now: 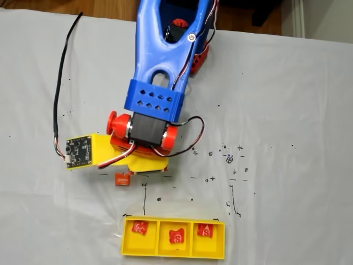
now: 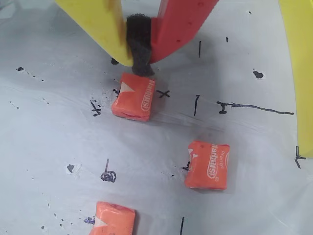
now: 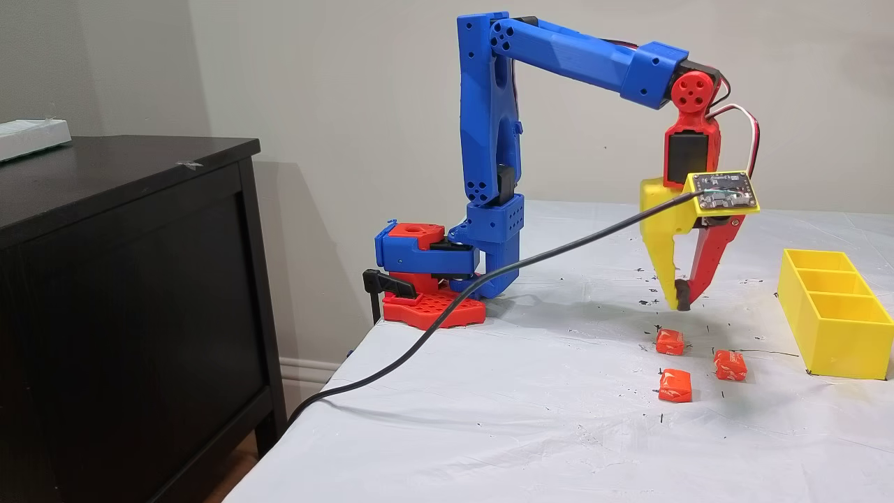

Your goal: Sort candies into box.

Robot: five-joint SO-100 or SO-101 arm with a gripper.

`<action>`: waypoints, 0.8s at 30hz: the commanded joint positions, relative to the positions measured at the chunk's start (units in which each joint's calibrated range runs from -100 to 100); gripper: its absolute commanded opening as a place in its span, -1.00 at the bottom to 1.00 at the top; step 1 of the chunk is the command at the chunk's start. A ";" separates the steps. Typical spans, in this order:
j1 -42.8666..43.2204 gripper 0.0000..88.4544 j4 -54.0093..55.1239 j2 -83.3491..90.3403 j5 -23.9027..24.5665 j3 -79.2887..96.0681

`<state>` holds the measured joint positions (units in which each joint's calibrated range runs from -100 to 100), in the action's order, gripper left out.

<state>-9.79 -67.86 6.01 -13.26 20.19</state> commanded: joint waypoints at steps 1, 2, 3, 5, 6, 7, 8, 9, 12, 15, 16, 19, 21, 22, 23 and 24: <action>-1.35 -0.98 -0.62 5.10 -0.78 -0.12; -1.53 -0.97 -0.79 5.10 -0.98 0.07; -1.71 -0.97 -0.87 4.93 -1.27 0.25; -2.25 -0.93 -0.95 4.60 -1.61 0.61; -2.62 -0.87 -0.95 4.43 -1.61 0.70; -2.98 -0.80 -1.03 4.26 -1.71 0.70; -3.25 -0.78 -1.12 4.17 -1.86 0.89; -3.61 -0.78 -1.03 4.17 -2.00 1.25; -4.16 -0.61 -0.21 4.93 -2.64 3.07; -4.43 -0.48 0.28 5.44 -3.03 4.07; -4.61 -0.46 0.28 5.44 -3.13 4.07; -4.88 -0.40 0.28 5.27 -3.47 4.35; -4.88 -0.38 0.36 5.02 -3.47 4.44; -4.88 -0.37 0.44 4.85 -3.57 4.53; -4.88 -0.37 0.44 4.77 -3.61 4.53; -4.88 -0.37 0.60 4.68 -3.61 4.62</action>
<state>-14.79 -67.78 6.09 -16.58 24.89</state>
